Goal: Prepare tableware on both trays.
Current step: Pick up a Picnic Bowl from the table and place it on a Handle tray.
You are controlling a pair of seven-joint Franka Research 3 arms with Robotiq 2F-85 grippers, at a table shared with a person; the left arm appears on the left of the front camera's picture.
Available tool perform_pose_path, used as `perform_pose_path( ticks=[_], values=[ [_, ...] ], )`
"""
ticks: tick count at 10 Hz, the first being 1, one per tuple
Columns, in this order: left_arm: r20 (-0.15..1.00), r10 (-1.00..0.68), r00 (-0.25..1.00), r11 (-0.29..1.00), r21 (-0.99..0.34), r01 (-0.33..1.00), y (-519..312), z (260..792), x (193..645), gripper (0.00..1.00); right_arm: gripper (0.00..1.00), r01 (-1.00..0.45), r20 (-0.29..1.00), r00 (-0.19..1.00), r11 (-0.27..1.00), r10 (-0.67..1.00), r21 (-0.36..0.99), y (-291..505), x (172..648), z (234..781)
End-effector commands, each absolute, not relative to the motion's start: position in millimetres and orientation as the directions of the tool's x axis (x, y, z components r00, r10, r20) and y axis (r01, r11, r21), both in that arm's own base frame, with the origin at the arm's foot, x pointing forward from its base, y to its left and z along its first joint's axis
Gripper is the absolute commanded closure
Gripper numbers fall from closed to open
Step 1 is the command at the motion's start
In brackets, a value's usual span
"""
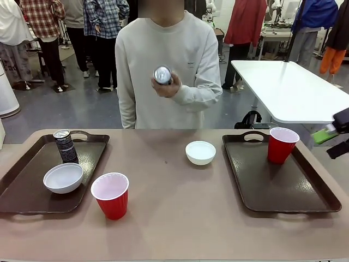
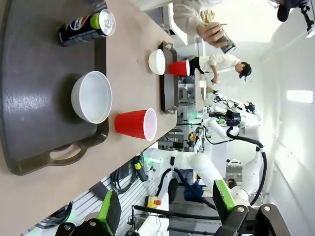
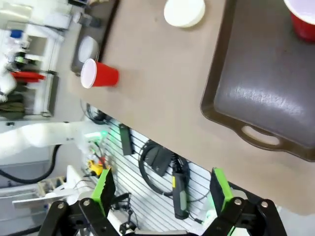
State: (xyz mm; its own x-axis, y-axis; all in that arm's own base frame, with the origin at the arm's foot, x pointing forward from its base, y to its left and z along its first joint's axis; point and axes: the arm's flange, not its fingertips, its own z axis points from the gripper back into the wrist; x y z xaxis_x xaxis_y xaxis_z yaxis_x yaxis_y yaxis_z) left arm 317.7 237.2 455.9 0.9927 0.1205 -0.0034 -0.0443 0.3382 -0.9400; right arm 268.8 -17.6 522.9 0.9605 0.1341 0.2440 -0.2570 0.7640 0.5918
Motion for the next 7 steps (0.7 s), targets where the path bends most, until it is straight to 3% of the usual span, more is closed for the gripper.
perform_pose_path(
  ticks=[1,3,4,5,7],
  values=[
    [-0.004,0.145,0.989,0.337,-0.940,-0.054,233,456,315,0.00,0.00,-0.236,0.167,0.970,0.823,0.174,0.516,24,288,510],
    [-0.004,0.145,0.989,0.337,-0.940,-0.054,233,456,315,0.00,0.00,-0.229,0.180,0.970,0.850,0.161,0.474,72,317,516],
    [-0.004,0.145,0.989,0.337,-0.940,-0.054,233,456,315,0.00,0.00,-0.250,0.147,0.968,0.811,0.203,0.528,86,330,513],
    [-0.004,0.145,0.989,0.337,-0.940,-0.054,233,456,315,0.00,0.00,-0.260,0.191,0.963,0.835,0.189,0.486,59,293,513],
    [-0.004,0.145,0.989,0.337,-0.940,-0.054,233,456,315,0.00,0.00,-0.260,0.191,0.963,0.835,0.189,0.486,59,293,513]
  ],
)
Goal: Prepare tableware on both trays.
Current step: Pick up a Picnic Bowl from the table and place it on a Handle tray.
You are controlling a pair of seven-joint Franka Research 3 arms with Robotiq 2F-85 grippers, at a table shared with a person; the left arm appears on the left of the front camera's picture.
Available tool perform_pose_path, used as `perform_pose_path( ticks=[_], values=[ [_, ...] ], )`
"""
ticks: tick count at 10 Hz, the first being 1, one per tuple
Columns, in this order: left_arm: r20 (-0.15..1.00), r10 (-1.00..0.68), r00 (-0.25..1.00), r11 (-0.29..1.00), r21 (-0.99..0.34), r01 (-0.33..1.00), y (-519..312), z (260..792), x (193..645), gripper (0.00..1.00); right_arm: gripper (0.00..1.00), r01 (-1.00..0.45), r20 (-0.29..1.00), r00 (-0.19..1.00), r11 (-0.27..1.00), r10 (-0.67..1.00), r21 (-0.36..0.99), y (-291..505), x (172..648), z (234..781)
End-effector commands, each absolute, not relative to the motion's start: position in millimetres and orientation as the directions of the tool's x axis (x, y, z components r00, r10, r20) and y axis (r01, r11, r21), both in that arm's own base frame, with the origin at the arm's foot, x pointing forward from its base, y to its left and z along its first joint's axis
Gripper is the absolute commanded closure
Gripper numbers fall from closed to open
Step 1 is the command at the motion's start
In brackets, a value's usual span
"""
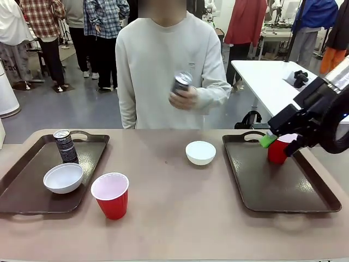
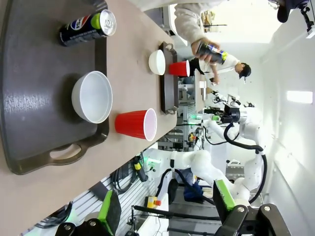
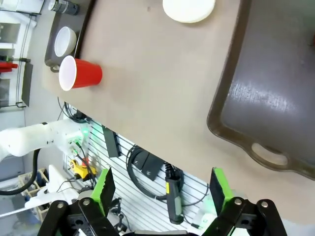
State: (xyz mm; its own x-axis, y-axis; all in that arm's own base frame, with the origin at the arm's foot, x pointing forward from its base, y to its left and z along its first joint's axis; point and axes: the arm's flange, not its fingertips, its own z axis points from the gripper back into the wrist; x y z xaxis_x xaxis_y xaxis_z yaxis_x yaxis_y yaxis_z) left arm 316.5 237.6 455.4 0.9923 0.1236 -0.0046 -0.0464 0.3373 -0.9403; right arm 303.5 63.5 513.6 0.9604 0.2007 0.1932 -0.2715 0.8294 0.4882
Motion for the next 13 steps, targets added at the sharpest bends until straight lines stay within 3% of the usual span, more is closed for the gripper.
perform_pose_path(
  ticks=[1,4,6,8,11,13],
  values=[
    [-0.004,0.145,0.989,0.337,-0.940,-0.054,233,456,315,0.00,0.00,-0.260,0.191,0.963,0.835,0.189,0.486,59,293,513],
    [-0.004,0.145,0.989,0.337,-0.940,-0.054,233,456,315,0.00,0.00,-0.271,0.208,0.959,0.828,0.191,0.491,53,298,517],
    [-0.004,0.145,0.989,0.337,-0.940,-0.054,233,456,315,0.00,0.00,-0.288,0.208,0.951,0.894,0.227,0.344,37,247,537],
    [-0.004,0.145,0.989,0.337,-0.940,-0.054,233,456,315,0.00,0.00,-0.240,0.281,0.950,0.899,0.138,0.367,-10,227,548],
    [-0.004,0.145,0.989,0.337,-0.940,-0.054,233,456,315,0.00,0.00,-0.238,0.118,0.971,0.897,0.209,0.371,21,308,514],
    [-0.004,0.145,0.989,0.337,-0.940,-0.054,233,456,315,0.00,0.00,-0.216,0.144,0.974,0.911,0.175,0.352,54,360,518]
  ],
)
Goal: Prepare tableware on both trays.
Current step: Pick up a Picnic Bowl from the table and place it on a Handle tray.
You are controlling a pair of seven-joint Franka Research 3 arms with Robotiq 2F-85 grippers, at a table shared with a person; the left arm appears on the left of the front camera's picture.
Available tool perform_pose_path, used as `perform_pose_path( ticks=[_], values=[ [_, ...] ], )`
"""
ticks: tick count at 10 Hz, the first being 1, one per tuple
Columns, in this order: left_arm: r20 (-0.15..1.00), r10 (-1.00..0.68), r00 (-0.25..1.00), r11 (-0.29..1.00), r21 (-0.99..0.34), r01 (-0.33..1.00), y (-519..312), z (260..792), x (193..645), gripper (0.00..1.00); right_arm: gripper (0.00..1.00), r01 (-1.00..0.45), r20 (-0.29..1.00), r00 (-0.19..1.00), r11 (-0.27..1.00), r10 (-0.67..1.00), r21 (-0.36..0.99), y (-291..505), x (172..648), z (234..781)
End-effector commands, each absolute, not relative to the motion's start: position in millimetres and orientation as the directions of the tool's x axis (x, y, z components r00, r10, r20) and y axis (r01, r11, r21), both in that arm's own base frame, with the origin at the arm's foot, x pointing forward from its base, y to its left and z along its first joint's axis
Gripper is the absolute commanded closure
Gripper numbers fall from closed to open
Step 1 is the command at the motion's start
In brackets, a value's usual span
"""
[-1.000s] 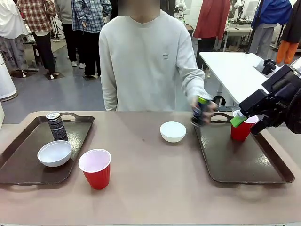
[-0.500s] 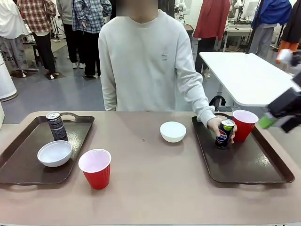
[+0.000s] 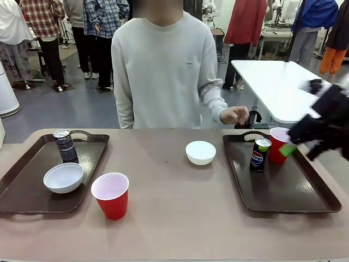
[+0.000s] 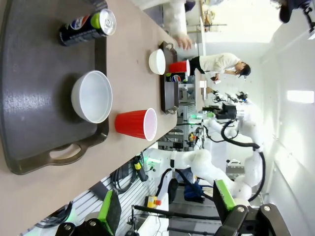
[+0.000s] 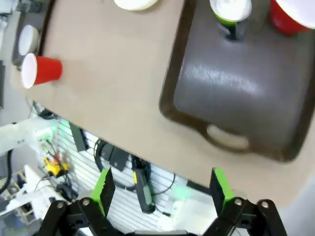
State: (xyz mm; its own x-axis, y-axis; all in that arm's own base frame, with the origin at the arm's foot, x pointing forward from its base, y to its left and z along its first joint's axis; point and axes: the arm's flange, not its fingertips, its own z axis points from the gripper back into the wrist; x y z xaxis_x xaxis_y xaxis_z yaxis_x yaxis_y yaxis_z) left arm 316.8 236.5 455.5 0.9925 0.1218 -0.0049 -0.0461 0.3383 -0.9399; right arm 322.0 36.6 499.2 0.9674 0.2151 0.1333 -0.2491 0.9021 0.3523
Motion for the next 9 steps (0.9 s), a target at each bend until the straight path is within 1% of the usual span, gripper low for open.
perform_pose_path(
  ticks=[1,2,4,5,6,7,9],
  values=[
    [-0.004,0.145,0.989,0.337,-0.940,-0.054,233,456,315,0.00,0.00,-0.149,0.232,0.970,0.938,0.077,0.313,88,395,529],
    [-0.004,0.145,0.989,0.337,-0.940,-0.054,233,456,315,0.00,0.00,-0.101,0.264,0.964,0.958,0.028,0.268,120,418,538],
    [-0.004,0.145,0.989,0.337,-0.940,-0.054,233,456,315,0.00,0.00,-0.004,0.365,0.930,0.993,-0.041,0.122,166,454,549],
    [-0.004,0.145,0.989,0.337,-0.940,-0.054,233,456,315,0.00,0.00,0.012,0.358,0.933,0.996,-0.044,0.093,185,474,548],
    [-0.004,0.145,0.989,0.337,-0.940,-0.054,233,456,315,0.00,0.00,-0.002,0.307,0.952,0.998,-0.018,0.065,202,483,542],
    [-0.004,0.145,0.989,0.337,-0.940,-0.054,233,456,315,0.00,0.00,-0.024,0.224,0.974,0.999,0.013,0.045,214,488,535],
    [-0.004,0.145,0.989,0.337,-0.940,-0.054,233,456,315,0.00,0.00,-0.071,0.123,0.990,0.996,0.063,0.058,214,484,537]
  ],
)
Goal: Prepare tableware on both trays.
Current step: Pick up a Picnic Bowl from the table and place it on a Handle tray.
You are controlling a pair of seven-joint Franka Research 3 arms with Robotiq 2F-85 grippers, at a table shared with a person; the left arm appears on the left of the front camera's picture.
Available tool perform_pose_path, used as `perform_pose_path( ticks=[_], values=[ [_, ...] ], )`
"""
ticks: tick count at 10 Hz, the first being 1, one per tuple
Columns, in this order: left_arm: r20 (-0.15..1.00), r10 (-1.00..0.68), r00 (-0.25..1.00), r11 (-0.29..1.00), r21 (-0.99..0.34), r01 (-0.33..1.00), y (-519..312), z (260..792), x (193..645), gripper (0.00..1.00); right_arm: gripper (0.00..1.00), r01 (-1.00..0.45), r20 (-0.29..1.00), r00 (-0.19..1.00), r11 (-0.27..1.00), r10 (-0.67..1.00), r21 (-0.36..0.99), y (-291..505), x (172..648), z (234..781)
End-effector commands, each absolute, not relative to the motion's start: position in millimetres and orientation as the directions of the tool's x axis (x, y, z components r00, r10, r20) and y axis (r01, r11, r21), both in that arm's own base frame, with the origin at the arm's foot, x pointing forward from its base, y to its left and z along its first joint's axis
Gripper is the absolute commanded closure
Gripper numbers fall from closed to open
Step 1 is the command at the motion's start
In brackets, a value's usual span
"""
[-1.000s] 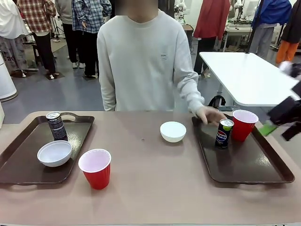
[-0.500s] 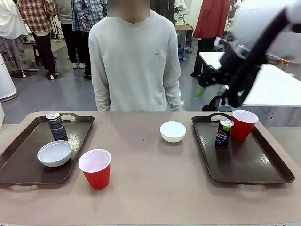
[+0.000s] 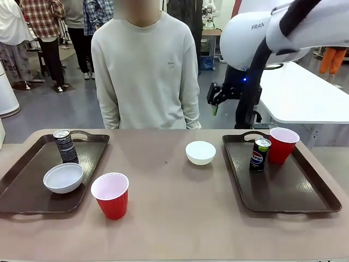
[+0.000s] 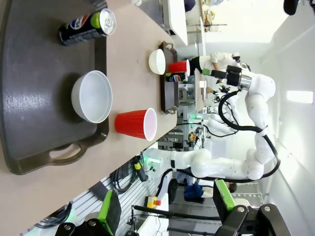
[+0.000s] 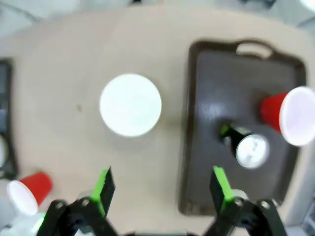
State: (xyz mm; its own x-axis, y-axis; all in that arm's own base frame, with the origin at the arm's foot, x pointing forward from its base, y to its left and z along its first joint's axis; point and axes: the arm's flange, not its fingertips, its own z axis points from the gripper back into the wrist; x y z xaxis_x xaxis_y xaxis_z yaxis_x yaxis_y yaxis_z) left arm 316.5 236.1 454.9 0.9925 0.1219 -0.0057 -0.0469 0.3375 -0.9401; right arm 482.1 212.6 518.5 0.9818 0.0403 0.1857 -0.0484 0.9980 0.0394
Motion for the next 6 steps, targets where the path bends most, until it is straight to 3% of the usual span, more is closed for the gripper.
perform_pose_path(
  ticks=[1,2,3,5,6],
  values=[
    [-0.004,0.145,0.989,0.337,-0.940,-0.054,233,456,315,0.00,0.00,-0.073,0.110,0.992,0.993,0.063,0.093,208,480,541],
    [-0.004,0.145,0.989,0.337,-0.940,-0.054,233,456,315,0.00,0.00,-0.087,0.059,0.995,0.981,0.078,0.176,201,459,552],
    [-0.004,0.145,0.989,0.337,-0.940,-0.054,233,456,315,0.00,0.00,-0.057,0.138,0.989,0.997,0.050,0.046,214,479,522],
    [-0.004,0.145,0.989,0.337,-0.940,-0.054,233,456,315,0.00,0.00,-0.075,0.101,0.993,0.993,0.065,0.096,212,470,538],
    [-0.004,0.145,0.989,0.337,-0.940,-0.054,233,456,315,0.00,0.00,-0.092,0.129,0.988,0.992,0.081,0.081,217,477,514]
  ],
)
